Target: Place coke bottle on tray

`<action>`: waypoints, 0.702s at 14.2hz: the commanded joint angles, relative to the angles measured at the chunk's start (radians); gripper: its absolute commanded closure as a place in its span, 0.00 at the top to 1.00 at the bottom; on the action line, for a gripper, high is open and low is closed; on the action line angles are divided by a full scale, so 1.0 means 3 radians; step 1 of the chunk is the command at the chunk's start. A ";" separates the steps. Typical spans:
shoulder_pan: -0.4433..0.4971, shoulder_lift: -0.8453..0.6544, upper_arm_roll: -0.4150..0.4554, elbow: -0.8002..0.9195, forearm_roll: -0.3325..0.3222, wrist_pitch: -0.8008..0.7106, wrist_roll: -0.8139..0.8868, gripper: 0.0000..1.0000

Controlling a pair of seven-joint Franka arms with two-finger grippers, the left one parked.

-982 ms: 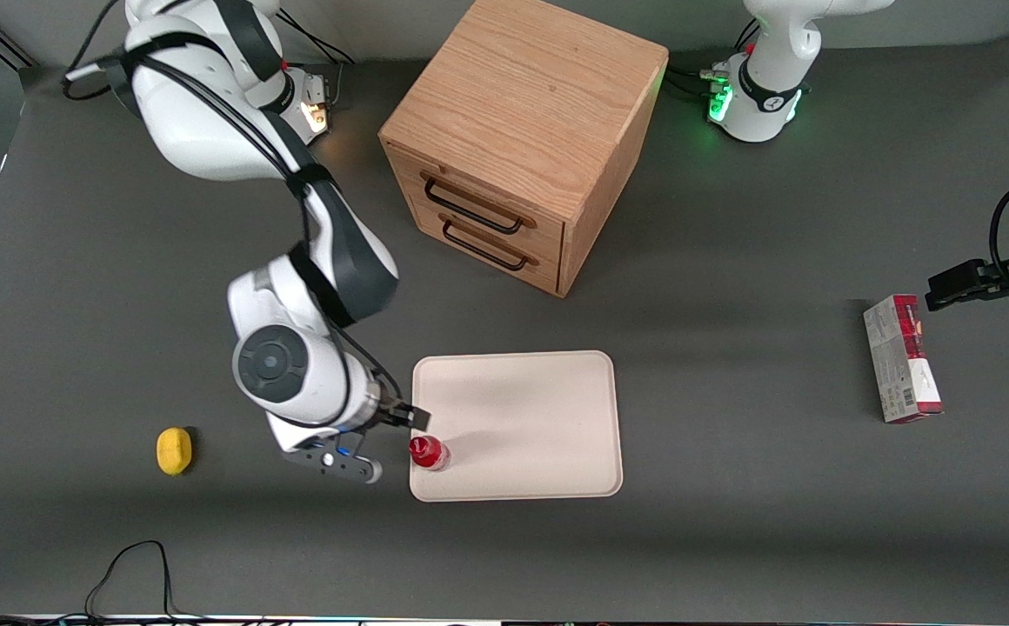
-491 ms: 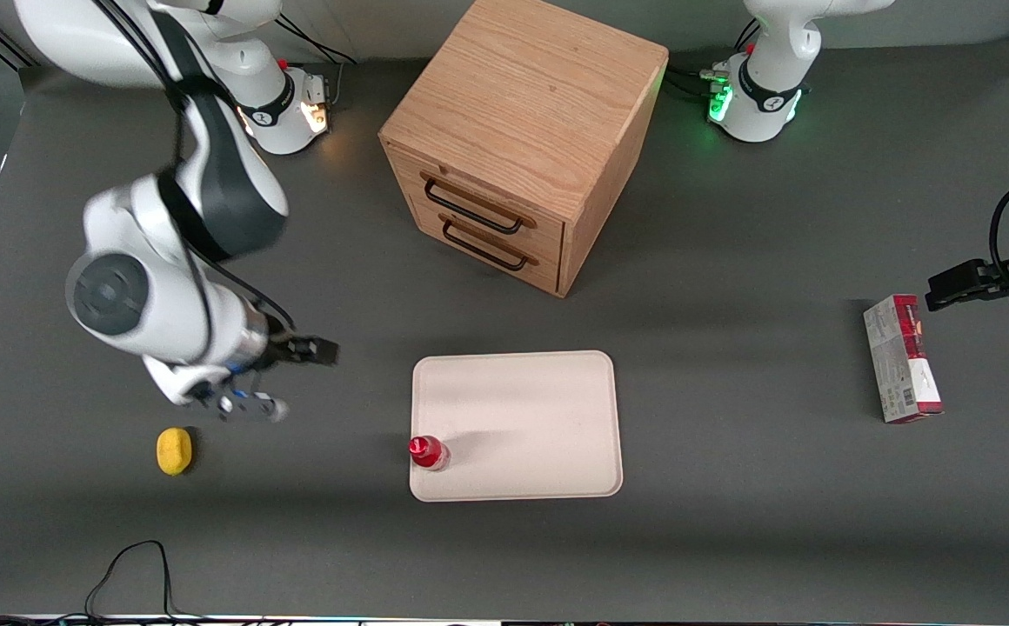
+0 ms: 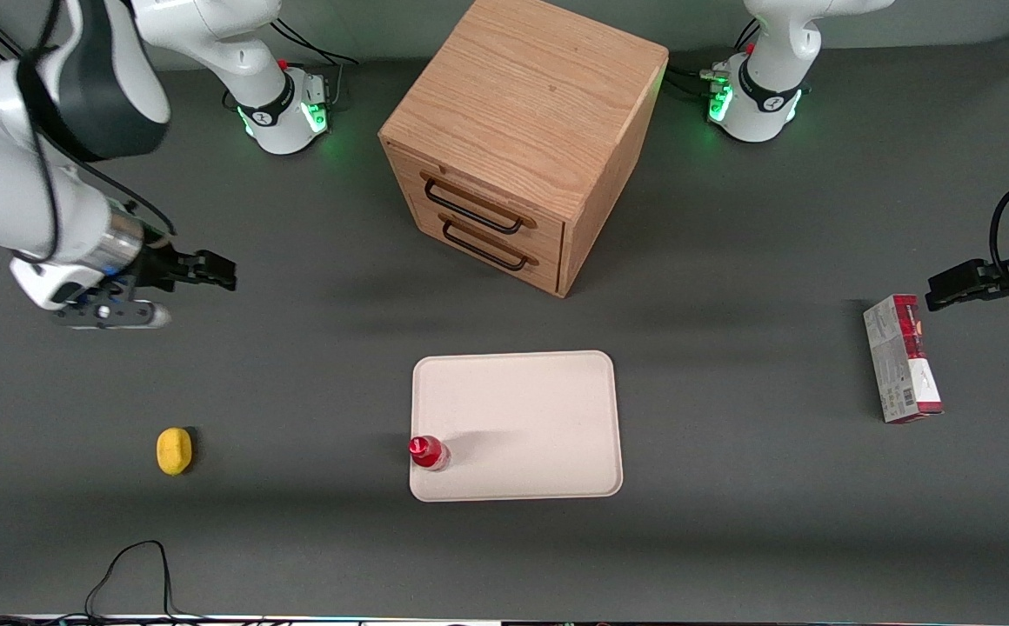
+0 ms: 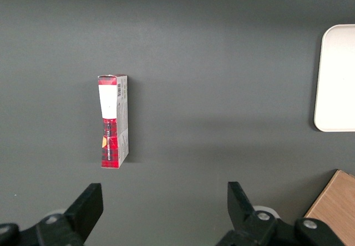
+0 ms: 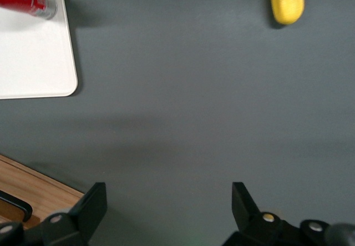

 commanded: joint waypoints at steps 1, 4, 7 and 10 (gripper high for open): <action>-0.0058 -0.0007 0.0003 0.0177 0.0066 -0.0225 -0.0086 1.00; -0.0568 0.0003 0.0467 0.0489 0.0071 -0.0613 -0.0086 1.00; -0.0453 0.0034 0.0469 0.0567 0.0030 -0.0681 -0.0091 1.00; -0.0314 0.0039 0.0336 0.0587 0.0030 -0.0681 -0.0091 1.00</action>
